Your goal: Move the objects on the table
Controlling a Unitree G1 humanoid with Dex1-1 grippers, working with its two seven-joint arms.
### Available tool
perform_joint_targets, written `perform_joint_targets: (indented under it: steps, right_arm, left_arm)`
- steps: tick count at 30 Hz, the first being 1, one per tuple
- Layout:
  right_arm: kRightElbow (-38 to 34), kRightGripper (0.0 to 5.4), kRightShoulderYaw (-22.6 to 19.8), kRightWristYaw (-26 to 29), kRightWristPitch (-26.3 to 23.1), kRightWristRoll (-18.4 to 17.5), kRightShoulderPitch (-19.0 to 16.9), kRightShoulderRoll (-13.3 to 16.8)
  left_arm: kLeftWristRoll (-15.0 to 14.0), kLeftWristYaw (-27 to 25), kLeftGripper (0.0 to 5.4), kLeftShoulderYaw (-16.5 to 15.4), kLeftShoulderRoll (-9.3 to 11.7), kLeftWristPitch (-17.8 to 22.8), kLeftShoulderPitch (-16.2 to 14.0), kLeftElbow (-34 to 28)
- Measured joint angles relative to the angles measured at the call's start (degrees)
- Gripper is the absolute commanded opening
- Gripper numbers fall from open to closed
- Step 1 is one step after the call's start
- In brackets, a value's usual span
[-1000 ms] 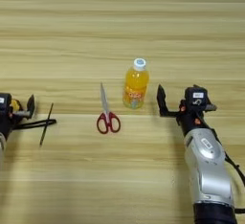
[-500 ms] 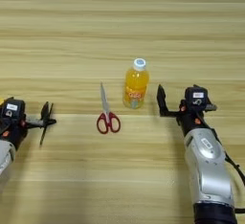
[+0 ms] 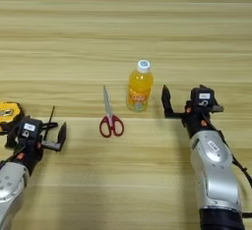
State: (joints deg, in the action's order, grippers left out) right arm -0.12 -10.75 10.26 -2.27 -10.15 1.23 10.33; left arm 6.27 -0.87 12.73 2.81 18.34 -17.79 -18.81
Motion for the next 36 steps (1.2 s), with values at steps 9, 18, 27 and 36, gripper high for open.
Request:
perform_joint_targets:
  steps: [9, 18, 27, 36]
  right_arm:
    - [-2.09, 5.40, 0.00, -0.06, -1.42, -0.01, -0.22, -0.01]
    - [-2.57, 5.40, 0.03, -0.15, -2.26, 0.00, -0.64, -0.09]
    - [-2.94, 5.40, 0.07, -0.75, -2.28, 0.00, -0.64, -0.12]
    - [-2.96, 5.40, 0.17, -1.04, -2.29, 0.00, -0.64, -0.16]
  left_arm:
    - [0.14, 0.65, 5.40, 1.79, -1.16, 2.05, -4.35, -2.05]
    - [-0.07, 0.91, 5.40, 0.47, -2.09, 2.11, -5.00, 1.93]
    - [-0.22, 0.89, 5.40, -0.82, -2.87, -1.29, -2.84, 6.95]
    - [-0.24, 0.90, 5.40, -1.79, -3.44, -4.65, -0.60, 11.64]
